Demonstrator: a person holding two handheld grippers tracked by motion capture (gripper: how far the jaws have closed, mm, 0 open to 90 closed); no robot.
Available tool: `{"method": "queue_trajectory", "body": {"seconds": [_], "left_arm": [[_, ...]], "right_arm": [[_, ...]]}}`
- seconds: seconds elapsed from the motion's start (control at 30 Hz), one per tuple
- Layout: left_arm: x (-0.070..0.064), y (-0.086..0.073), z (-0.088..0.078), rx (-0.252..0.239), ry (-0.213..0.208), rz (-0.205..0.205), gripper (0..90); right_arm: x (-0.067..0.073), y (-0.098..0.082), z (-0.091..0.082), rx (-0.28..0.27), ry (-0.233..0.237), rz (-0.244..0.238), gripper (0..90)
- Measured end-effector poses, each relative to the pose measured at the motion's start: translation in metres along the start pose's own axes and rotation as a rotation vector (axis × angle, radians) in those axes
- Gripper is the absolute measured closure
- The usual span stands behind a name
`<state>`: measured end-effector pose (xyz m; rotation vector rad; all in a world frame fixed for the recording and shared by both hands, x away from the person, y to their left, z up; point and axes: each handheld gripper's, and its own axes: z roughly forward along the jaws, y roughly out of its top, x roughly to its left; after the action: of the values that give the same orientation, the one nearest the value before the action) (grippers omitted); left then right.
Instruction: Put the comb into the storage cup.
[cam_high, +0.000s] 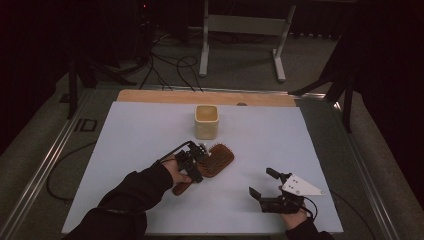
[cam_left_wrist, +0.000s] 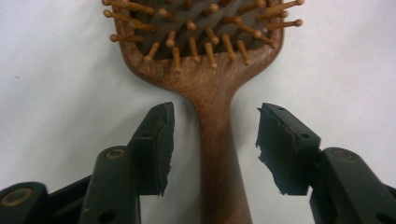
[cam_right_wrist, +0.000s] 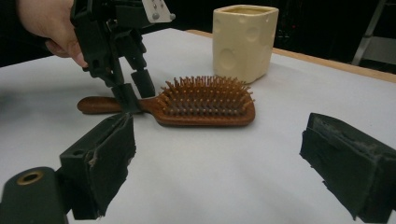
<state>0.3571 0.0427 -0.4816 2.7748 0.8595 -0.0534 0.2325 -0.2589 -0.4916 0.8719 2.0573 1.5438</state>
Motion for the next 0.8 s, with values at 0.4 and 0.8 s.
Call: {"method": "queue_trajectory", "body": {"seconds": [0.4,0.8], "left_arm": [[-0.0041,0.0018,0.0066,0.024,0.038,0.014,66.0],[-0.0050,0.0018,0.0078,0.026,0.057,0.001,73.3]], "right_arm": [[0.0007,0.0003,0.0001,0.003,-0.004,-0.004,9.6],[0.0017,0.0003,0.0004,0.006,-0.007,-0.008,9.6]]}}
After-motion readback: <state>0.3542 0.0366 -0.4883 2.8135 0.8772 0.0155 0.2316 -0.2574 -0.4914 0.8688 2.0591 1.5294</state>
